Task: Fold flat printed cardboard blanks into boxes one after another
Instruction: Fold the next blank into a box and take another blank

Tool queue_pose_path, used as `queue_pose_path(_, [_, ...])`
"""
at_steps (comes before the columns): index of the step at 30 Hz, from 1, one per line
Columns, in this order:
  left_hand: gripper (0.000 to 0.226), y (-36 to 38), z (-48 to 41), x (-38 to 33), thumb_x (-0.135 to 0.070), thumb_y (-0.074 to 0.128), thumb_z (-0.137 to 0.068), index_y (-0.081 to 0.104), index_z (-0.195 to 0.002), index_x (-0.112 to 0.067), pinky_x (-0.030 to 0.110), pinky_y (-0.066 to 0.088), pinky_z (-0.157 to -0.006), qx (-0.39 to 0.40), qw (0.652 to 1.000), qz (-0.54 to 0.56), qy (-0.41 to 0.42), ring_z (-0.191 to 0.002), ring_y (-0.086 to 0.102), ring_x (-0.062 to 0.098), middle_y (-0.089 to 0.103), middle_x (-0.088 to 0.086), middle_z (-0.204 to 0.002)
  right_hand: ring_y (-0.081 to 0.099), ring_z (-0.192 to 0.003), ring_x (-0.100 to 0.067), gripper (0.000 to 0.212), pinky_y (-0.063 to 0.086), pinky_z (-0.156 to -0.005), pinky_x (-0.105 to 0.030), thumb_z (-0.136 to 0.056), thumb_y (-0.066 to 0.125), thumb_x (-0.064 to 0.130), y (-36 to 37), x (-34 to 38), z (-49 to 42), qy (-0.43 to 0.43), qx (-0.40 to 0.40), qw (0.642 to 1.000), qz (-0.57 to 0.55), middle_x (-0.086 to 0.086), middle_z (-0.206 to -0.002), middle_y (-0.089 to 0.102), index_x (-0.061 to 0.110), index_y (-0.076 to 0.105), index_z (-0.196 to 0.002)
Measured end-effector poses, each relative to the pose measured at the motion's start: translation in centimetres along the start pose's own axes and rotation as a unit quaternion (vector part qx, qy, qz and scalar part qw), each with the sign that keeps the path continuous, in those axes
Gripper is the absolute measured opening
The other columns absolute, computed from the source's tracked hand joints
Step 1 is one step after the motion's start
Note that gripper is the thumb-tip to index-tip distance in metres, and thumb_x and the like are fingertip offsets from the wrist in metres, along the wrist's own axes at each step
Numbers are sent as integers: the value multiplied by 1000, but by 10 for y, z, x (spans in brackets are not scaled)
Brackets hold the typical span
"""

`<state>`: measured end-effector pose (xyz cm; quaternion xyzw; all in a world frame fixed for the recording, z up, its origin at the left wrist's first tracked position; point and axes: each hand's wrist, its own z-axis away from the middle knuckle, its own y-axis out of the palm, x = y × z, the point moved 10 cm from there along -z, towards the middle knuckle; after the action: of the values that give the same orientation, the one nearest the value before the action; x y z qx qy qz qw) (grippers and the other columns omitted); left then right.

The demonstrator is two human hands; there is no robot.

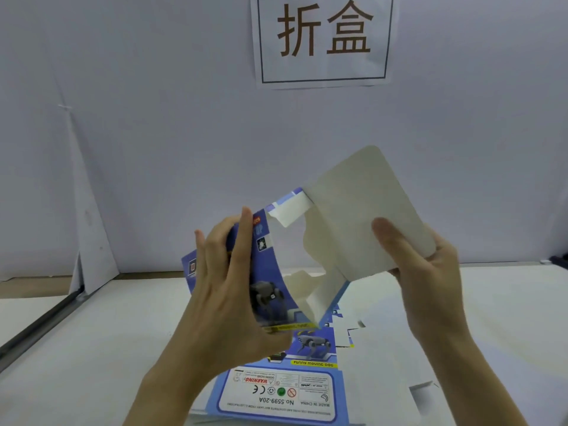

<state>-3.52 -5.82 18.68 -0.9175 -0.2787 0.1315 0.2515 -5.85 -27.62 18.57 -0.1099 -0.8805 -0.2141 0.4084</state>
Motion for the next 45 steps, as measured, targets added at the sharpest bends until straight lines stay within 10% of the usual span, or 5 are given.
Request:
queue_pose_path(8, [95, 1, -8, -4, -76, 43, -81, 15, -151, -19, 27, 39, -104, -18, 993, 113, -36, -129, 34, 10, 34, 6, -134, 54, -46, -12, 30, 25, -37, -13, -43, 88, 1, 59, -113, 60, 508, 159, 799, -281, -2, -56, 57, 5, 68, -65])
queue_pose_path(16, [128, -8, 0, 5, -81, 63, -53, 1, -152, -30, 25, 24, -106, 25, 998, 26, -53, -138, 23, 7, 18, -13, -151, 61, -56, -12, 22, 40, -35, -24, -92, 58, 11, -7, -59, 1, 138, -18, 987, -86, -1, -77, 69, 16, 63, -113])
queue_pose_path(25, [127, -5, 2, -3, -82, 59, -54, 11, -153, -20, 33, 25, -106, 48, 997, -19, -61, -136, 25, 16, 19, -2, -153, 57, -54, -8, 34, 42, -33, -23, -94, 52, -2, -9, -17, 4, -55, -30, 998, 3, 18, -84, 70, 23, 70, -107])
queue_pose_path(30, [122, -3, -1, -5, -83, 55, -58, 18, -151, -13, 38, 27, -105, 51, 995, -80, -41, -131, 33, 28, 28, 12, -149, 65, -98, -1, 22, 53, -80, -19, -93, 57, 23, -1, -14, 3, -64, -10, 998, 0, 15, -107, 72, 31, 72, -108])
queue_pose_path(45, [115, 0, -2, -12, -80, 55, -62, 30, -145, -4, 49, 16, -113, 27, 985, -171, 2, -133, 26, 28, 33, 18, -138, 65, -83, -9, 28, 54, -62, -31, -94, 49, 25, 43, -14, 21, -48, 100, 990, 85, 15, -91, 71, 43, 69, -102])
